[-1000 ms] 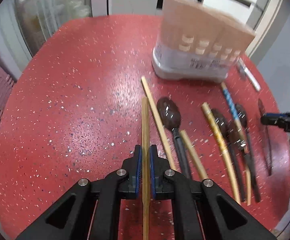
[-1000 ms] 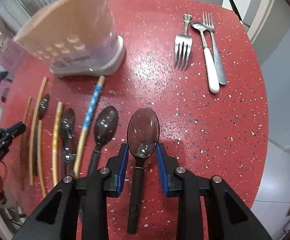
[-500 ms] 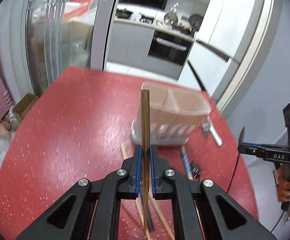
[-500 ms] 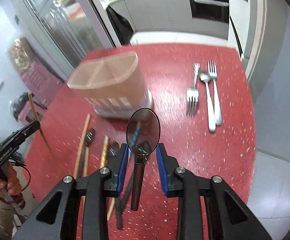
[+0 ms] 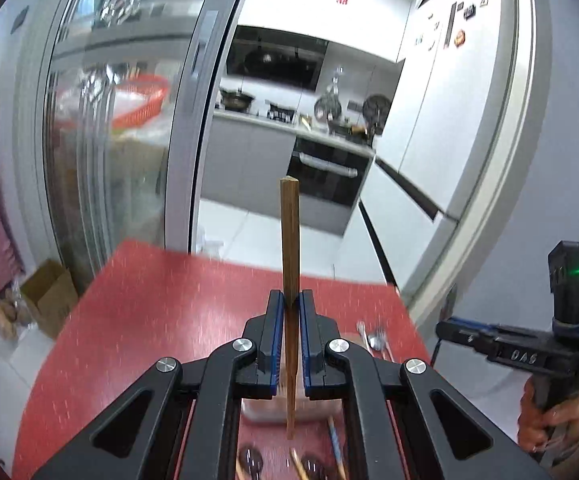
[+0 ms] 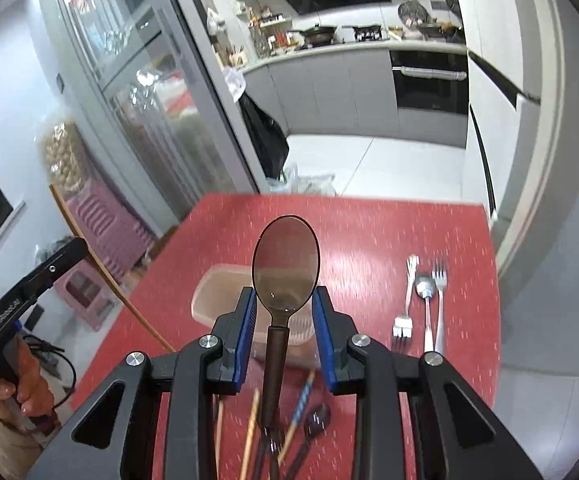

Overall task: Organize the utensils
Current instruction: 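Carry the spoon into the caddy with the right tool while the left tool drops the chopstick in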

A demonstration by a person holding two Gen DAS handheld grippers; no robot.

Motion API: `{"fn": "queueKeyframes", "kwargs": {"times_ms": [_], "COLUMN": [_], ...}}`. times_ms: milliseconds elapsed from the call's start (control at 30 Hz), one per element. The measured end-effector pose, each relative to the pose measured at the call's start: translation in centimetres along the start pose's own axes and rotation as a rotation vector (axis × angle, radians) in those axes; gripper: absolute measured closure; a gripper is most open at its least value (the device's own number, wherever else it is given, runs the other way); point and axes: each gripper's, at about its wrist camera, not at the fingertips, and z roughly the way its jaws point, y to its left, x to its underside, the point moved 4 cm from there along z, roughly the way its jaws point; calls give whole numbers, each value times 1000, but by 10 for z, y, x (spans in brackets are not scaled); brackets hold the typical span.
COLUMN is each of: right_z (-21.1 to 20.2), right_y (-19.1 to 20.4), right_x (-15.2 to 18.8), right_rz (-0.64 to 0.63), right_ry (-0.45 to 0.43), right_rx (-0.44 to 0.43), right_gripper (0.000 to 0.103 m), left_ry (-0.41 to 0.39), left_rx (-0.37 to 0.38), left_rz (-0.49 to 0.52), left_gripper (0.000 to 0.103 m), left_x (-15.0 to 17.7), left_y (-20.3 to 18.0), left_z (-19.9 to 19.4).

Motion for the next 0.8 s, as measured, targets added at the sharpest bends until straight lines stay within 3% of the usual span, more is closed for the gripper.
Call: {"fn": "queueKeyframes", "kwargs": {"times_ms": [167,300,800], "right_z": [13,31,105], "right_y": [7,10,12], "right_x": [-30,-43,-12], "right_rz": [14,7,-70], "right_ry": [-52,-97,-154], "right_rx": [11,35,85], "right_gripper": [72,72,72], "left_ry": [-86,-101,-18], "left_rx": [-29,-29,-87], "left_rz": [8,-7,79], "left_gripper": [72,72,72], "left_x": [-26,-27,38], "left_y": [-4,-5,-8], "left_z": [16,35,110]}}
